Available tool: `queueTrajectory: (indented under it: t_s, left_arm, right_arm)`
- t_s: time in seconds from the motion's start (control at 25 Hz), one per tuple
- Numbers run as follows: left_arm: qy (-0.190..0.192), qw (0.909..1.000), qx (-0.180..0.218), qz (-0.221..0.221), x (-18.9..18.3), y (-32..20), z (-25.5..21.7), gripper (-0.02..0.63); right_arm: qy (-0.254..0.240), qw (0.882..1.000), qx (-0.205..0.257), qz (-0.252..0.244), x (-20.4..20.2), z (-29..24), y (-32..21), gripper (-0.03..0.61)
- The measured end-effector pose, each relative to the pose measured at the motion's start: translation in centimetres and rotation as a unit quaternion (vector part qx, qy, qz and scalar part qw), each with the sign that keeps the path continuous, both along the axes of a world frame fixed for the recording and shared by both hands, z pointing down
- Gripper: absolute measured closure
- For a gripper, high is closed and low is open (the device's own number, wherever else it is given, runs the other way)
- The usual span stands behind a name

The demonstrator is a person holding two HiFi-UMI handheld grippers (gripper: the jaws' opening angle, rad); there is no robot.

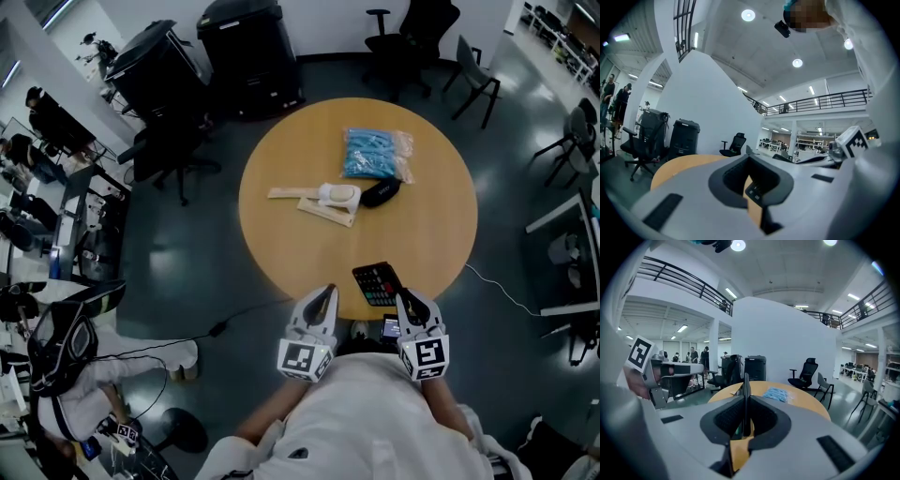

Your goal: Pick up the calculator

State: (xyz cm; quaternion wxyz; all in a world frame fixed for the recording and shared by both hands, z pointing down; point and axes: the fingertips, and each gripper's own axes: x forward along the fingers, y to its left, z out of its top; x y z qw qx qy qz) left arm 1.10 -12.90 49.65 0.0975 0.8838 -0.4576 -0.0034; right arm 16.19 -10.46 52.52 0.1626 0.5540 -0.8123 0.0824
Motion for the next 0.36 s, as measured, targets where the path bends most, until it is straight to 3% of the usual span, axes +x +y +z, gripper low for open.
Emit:
queueTrajectory:
  t_s: [0.36]
  left_arm:
    - [-0.002,1.0,-0.008,0.001,-0.25,-0.1,0.58,0.607]
  right_arm:
    - [-0.006,1.0,0.001,0.011,0.21,0.07,-0.25,0.531]
